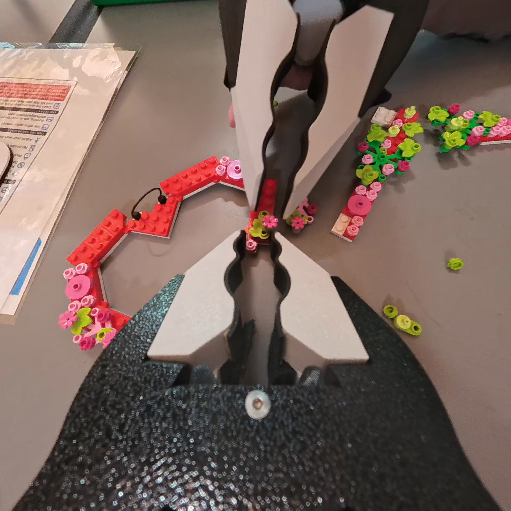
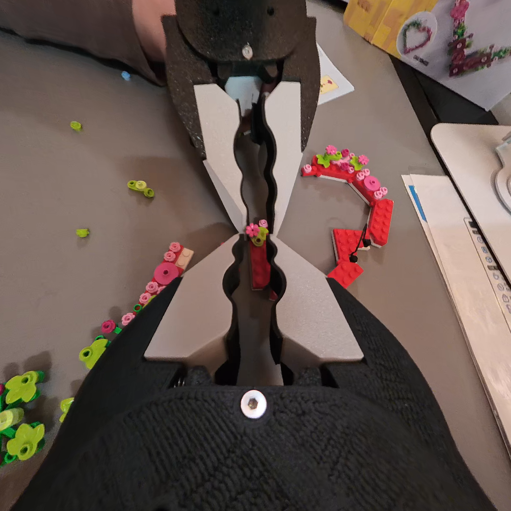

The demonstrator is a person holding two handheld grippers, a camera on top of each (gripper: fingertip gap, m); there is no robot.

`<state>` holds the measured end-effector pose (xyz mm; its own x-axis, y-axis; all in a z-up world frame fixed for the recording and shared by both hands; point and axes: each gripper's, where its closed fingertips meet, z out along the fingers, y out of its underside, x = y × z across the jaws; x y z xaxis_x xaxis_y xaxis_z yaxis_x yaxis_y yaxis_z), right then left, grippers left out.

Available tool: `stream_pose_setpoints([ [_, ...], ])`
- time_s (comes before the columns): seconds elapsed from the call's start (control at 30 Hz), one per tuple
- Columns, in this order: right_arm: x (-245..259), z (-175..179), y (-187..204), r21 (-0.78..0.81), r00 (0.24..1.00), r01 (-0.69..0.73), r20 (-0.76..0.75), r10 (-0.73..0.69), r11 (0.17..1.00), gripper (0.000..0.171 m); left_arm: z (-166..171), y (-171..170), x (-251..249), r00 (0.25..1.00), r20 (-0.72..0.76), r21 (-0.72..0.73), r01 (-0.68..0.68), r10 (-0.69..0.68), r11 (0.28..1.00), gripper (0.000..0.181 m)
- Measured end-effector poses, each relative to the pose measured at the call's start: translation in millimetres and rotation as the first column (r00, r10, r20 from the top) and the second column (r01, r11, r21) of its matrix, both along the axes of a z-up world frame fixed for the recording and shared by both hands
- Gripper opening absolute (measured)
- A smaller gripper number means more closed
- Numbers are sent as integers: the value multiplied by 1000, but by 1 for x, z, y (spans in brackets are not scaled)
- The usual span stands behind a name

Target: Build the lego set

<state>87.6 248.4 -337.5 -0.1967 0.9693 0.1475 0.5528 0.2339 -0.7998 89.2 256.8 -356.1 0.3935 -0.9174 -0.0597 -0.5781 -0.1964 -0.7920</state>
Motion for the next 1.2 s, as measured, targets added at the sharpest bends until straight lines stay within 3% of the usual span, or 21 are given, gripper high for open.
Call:
stream_pose_setpoints([
  [0.03, 0, 2, -3, 1, 1000, -28, -15, 28, 1000, 15, 0, 0, 0, 1000, 0, 0, 0, 0, 1000, 16],
  [0.4, 2, 2, -15, 214, 980, -195, 14, 197, 957, 10, 0, 0, 0, 1000, 0, -2, 0, 0, 1000, 16],
  [0.6, 11, -8, -16, 140, 975, -209, 105, 195, 968, 7, 1, 7, -3, 999, -3, 23, -44, 44, 999, 16],
  [0.8, 10, -2, -12, 71, 985, -167, 61, 163, 983, 5, 6, 14, -8, 997, -20, 127, -74, 77, 989, 16],
  [0.97, 8, -7, -4, -1, 987, -136, 84, 135, 991, 7, 26, 2, -4, 998, 64, 157, 15, -25, 988, 31],
  [1.2, 7, -21, -2, -111, 973, -157, 152, 173, 981, 10, 38, -16, -4, 983, 45, 272, 161, -179, 949, 38],
])
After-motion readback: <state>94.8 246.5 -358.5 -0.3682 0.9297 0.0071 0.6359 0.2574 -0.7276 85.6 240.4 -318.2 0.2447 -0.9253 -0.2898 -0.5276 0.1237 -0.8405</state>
